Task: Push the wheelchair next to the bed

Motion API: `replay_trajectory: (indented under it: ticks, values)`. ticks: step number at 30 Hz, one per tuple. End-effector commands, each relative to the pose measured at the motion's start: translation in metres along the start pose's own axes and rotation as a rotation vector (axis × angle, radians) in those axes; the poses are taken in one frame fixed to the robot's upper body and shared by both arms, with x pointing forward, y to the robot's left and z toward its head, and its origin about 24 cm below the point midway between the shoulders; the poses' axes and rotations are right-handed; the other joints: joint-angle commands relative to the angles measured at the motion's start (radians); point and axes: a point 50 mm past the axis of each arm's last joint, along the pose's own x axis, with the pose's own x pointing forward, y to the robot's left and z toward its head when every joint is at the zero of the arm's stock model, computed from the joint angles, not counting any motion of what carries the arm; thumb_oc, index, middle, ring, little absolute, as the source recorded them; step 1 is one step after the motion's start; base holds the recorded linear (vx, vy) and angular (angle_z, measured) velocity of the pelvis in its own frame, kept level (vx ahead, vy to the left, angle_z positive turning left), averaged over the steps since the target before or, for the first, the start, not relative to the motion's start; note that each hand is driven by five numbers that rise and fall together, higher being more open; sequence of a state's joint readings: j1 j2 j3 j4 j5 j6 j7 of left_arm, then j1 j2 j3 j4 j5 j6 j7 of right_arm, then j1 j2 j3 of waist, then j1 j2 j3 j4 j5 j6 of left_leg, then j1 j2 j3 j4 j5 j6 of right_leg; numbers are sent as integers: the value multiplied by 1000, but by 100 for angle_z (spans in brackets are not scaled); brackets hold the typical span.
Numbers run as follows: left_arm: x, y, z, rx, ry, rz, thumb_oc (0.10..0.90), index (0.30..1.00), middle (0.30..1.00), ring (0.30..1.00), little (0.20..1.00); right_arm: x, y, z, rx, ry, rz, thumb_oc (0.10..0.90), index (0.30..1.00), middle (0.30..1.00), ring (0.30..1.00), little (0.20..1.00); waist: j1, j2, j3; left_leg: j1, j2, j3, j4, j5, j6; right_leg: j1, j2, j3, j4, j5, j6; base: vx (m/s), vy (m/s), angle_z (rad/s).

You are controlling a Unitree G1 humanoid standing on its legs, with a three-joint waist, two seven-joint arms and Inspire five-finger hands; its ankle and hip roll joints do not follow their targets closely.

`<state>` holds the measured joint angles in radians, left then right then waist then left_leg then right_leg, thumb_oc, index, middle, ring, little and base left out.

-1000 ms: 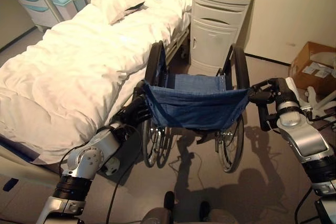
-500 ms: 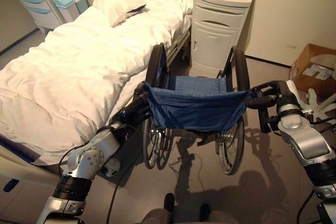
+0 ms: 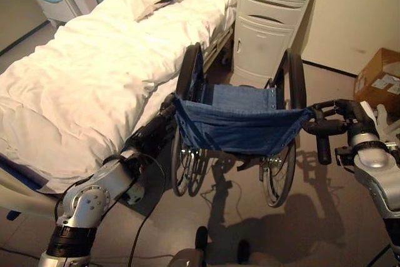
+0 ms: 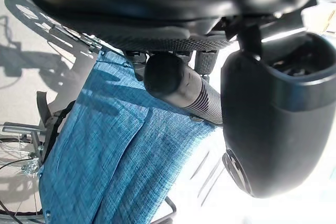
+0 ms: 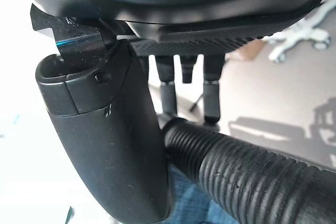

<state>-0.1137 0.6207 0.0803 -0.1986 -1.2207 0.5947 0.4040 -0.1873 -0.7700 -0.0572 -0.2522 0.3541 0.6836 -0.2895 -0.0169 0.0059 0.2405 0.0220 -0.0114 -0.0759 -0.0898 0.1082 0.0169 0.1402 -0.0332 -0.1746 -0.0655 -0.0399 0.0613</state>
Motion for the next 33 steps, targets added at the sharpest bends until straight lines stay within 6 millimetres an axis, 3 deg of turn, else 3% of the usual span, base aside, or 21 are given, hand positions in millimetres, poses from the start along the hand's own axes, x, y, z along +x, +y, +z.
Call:
replay_trajectory:
  ticks: [1, 5, 9, 14, 23, 33]
  values:
    - [-49, 42, 112, 50, -553, 189, 800, 900, 900, 900, 900, -2, -45, 48, 34, -298, -202, 800, 900, 900, 900, 900, 65, -43, -196, 76, -14, 42, 2, -51, -27, -61, -34, 61, -22, 146, 36, -32, -4, 3]
    - [-60, 54, 116, 68, -581, 240, 800, 900, 900, 900, 900, -7, -57, 41, 9, -286, -267, 800, 900, 900, 900, 900, 66, -43, -200, 73, -10, 47, 2, -51, -29, -62, -34, 60, -22, 144, 37, -15, -4, 1]
    - [-74, 72, 115, 80, -587, 282, 800, 900, 900, 900, 900, -19, -84, 33, -29, -287, -414, 800, 900, 900, 900, 900, 65, -42, -202, 72, -4, 55, 2, -51, -31, -62, -33, 61, -22, 140, 37, -33, -11, 13]
    - [-82, 76, 117, 114, -602, 284, 800, 900, 900, 900, 900, -28, -105, 34, -69, -308, -558, 800, 900, 900, 900, 900, 65, -42, -203, 70, 0, 58, 2, -47, -34, -61, -33, 60, -22, 141, 39, -28, -10, 22]
    - [-87, 79, 119, 99, -601, 292, 800, 900, 900, 900, 900, -38, -121, 41, -165, -345, -710, 800, 900, 900, 900, 900, 67, -38, -205, 69, 6, 60, 2, -50, -38, -61, -32, 60, -22, 136, 41, 0, -3, 7]
    - [-90, 85, 110, 65, -552, 297, 800, 900, 900, 900, 900, -49, -144, 42, -385, -327, -874, 800, 900, 900, 900, 900, 69, -36, -208, 63, 6, 61, 2, -49, -37, -64, -32, 60, -22, 136, 45, 5, -1, 1]
